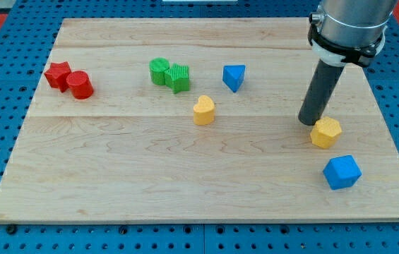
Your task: Move the heart towards the top of hexagon
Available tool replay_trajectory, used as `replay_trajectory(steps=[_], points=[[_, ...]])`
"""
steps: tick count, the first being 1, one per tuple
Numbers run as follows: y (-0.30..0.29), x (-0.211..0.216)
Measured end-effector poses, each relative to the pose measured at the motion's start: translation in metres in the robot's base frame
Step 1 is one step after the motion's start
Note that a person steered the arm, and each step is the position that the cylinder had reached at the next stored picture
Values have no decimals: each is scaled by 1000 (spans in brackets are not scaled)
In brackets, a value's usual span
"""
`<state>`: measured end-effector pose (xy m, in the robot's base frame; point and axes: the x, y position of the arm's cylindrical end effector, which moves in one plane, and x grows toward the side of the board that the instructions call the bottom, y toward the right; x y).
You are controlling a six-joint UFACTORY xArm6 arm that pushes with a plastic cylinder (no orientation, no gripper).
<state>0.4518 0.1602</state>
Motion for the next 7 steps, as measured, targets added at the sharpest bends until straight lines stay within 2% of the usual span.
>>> replay_trajectory(steps=[1, 3, 5, 6, 7], points=[[-56, 18], [-204, -5], [-262, -24], [-277, -54], [-241, -52]])
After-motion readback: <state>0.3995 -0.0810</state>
